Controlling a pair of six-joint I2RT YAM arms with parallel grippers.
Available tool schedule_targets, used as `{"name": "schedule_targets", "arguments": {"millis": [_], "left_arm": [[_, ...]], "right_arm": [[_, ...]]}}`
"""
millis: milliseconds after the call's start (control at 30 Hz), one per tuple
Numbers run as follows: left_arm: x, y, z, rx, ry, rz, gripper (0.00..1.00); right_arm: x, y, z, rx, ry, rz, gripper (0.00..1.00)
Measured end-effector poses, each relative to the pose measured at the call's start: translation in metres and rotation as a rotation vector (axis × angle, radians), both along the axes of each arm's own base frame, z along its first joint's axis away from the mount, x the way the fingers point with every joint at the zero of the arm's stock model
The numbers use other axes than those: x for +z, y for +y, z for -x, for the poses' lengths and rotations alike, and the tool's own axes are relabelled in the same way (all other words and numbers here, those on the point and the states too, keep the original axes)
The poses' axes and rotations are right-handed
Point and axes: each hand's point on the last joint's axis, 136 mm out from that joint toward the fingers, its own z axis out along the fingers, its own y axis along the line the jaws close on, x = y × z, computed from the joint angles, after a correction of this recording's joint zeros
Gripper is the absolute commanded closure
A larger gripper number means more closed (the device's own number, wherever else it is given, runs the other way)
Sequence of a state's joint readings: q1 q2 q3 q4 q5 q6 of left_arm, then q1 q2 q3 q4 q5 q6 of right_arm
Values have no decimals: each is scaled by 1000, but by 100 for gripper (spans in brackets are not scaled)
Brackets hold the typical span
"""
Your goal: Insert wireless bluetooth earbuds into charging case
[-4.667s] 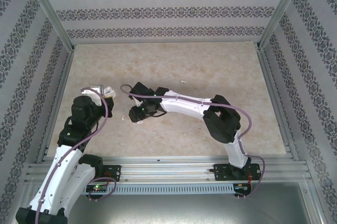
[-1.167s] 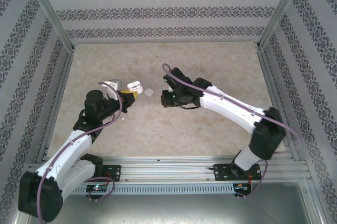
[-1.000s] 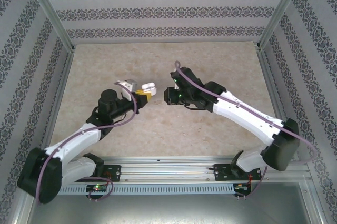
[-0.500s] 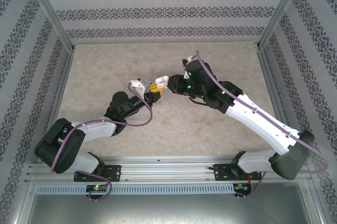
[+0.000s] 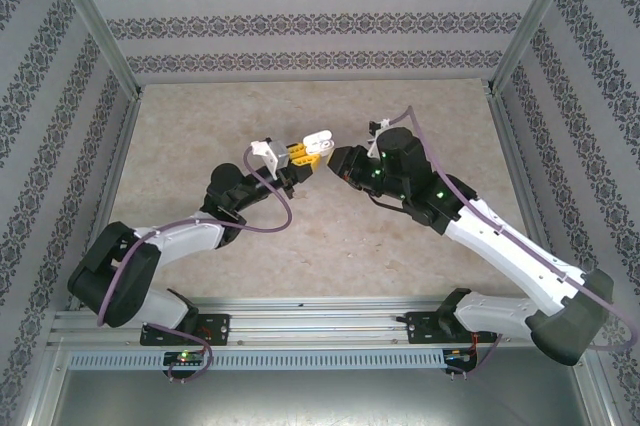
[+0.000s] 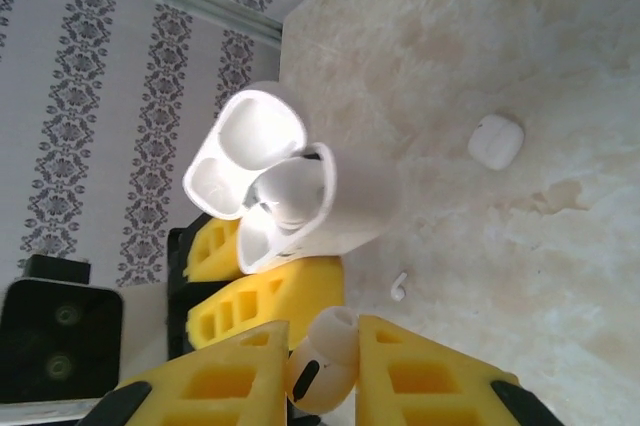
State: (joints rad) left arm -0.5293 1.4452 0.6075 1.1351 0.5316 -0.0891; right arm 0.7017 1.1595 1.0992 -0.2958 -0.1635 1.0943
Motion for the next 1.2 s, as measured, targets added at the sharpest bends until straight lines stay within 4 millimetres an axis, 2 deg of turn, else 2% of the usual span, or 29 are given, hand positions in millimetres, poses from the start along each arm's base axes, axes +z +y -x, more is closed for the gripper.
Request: {"name": "schedule_targets", "arguments": {"millis": [133, 267, 333, 467, 667, 833, 1033, 1200], "left_arm": [[-31, -7, -13, 7, 42, -27, 100], [-56, -9, -24, 36, 85, -46, 100], [-54, -12, -26, 40, 81, -49, 100], [-35, -27, -29, 32, 37, -49, 100], [-22, -42, -12, 28, 5, -73, 100], [-22, -59, 7, 19, 2, -106, 100], [-22, -85, 22, -20, 20, -164, 100], [-26, -85, 23, -9, 62, -168, 100]], "right_arm": [[-1, -8, 1, 27, 24, 19, 80], [11, -29, 0, 6, 4, 9, 80], [22, -38, 1, -10, -21, -9, 81], [36, -47, 13, -7, -61, -34, 81], [19, -60, 27, -40, -37, -30, 82], [16, -61, 32, -46, -29, -10, 81], [20, -45, 42, -20, -64, -2, 82], [19, -24, 44, 13, -78, 27, 82]]}}
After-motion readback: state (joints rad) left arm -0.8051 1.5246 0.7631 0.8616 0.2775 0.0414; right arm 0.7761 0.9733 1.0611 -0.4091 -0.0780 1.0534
